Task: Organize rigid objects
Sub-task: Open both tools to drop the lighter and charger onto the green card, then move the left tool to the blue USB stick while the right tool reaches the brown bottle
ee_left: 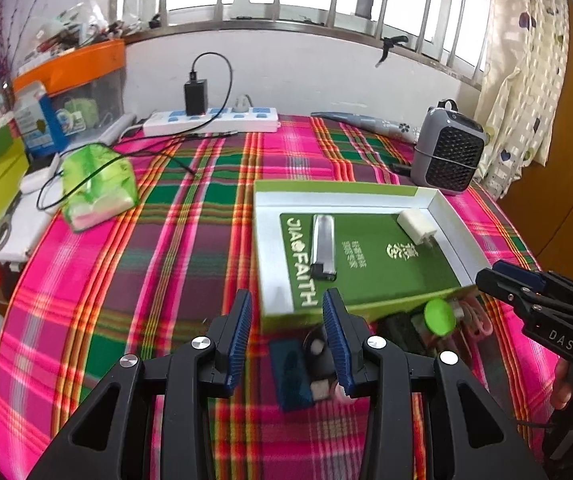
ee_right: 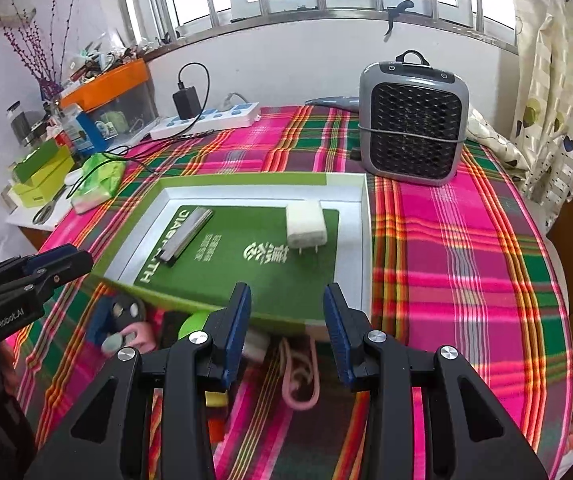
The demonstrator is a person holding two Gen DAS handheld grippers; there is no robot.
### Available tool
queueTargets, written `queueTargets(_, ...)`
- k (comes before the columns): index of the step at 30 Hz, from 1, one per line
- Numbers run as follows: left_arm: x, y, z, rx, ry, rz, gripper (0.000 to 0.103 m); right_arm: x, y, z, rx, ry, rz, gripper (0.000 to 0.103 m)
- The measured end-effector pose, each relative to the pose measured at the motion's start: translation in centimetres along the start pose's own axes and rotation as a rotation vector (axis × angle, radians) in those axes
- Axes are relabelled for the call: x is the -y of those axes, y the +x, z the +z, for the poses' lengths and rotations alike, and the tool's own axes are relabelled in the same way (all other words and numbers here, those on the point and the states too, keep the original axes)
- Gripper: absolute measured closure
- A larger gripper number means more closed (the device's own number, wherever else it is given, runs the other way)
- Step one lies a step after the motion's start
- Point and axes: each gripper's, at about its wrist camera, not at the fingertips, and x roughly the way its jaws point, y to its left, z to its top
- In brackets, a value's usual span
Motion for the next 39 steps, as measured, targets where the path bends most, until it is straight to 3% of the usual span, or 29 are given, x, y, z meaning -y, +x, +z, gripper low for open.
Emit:
queueTargets(10,-2.1,-1.2,-2.6,-0.011,-0.055,-0.004,0.067,-1.0,-1.0,-2.3,0.002,0.012,0.043,0.063)
queueTargets(13,-2.1,-1.3,-3.2,-0.020,-0.055,-0.012,0.067,-1.1,-1.1,-2.9,0.000,0.018,0.052,0.053)
queueTargets(39,-1.3,0.0,-5.3,-0.074,-0.059,-0.094,0.066,-3.9,0.1,-5.2,-0.064,-0.076,0.064,0.053)
